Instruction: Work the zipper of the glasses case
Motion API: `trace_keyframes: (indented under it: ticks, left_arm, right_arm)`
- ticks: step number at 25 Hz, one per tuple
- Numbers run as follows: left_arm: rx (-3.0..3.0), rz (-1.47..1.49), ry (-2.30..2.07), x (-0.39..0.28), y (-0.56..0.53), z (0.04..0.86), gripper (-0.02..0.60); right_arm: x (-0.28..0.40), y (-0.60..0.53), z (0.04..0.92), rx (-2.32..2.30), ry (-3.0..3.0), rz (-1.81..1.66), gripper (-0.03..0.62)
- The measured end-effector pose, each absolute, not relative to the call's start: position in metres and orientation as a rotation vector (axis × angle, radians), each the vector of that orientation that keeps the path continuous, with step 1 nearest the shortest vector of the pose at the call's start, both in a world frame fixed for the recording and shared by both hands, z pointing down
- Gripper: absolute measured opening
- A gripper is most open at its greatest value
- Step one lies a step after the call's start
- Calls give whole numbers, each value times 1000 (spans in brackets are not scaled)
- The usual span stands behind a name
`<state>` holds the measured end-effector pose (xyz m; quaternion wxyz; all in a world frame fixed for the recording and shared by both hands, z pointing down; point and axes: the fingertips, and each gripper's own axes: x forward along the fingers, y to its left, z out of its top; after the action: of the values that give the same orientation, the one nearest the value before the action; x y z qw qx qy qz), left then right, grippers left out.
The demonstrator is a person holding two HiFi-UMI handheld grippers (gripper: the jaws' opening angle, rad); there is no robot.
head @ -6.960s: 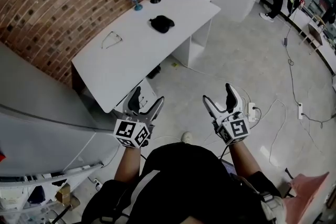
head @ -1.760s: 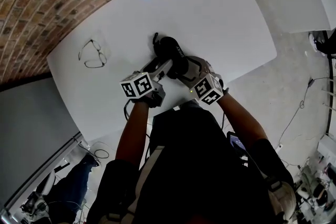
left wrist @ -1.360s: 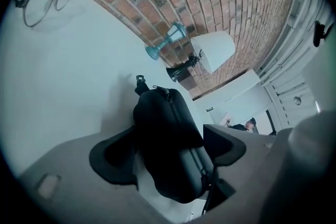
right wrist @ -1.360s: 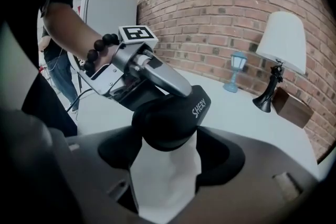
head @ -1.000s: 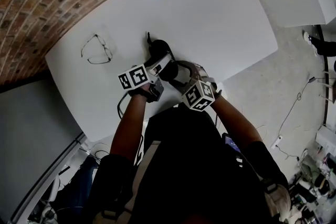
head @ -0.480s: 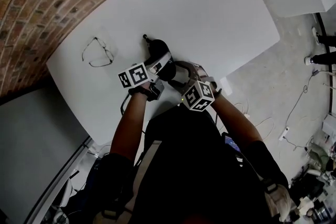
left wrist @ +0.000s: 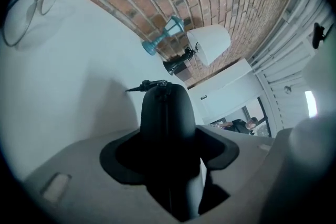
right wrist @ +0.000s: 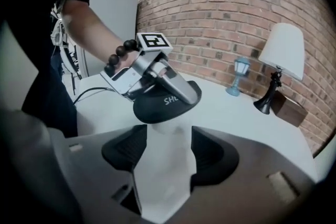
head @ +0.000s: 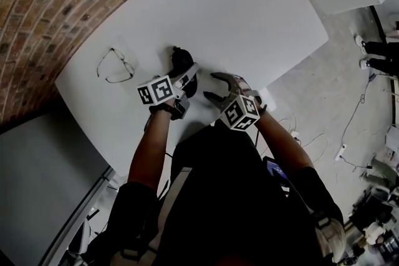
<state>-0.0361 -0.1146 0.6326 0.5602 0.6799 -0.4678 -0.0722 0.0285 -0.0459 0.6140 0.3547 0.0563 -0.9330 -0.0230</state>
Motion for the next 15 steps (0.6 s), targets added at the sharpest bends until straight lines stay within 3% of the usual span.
trace_keyframes:
  ticks: [5, 15]
  left_arm:
    - [1692, -115, -1104, -42, -114, 614, 285]
    - [1883, 1, -1153, -57, -123, 560, 276]
  right_arm:
    - [43, -79, 592, 293, -2431, 5, 258]
    - [31, -131, 524, 434, -2540, 32, 153]
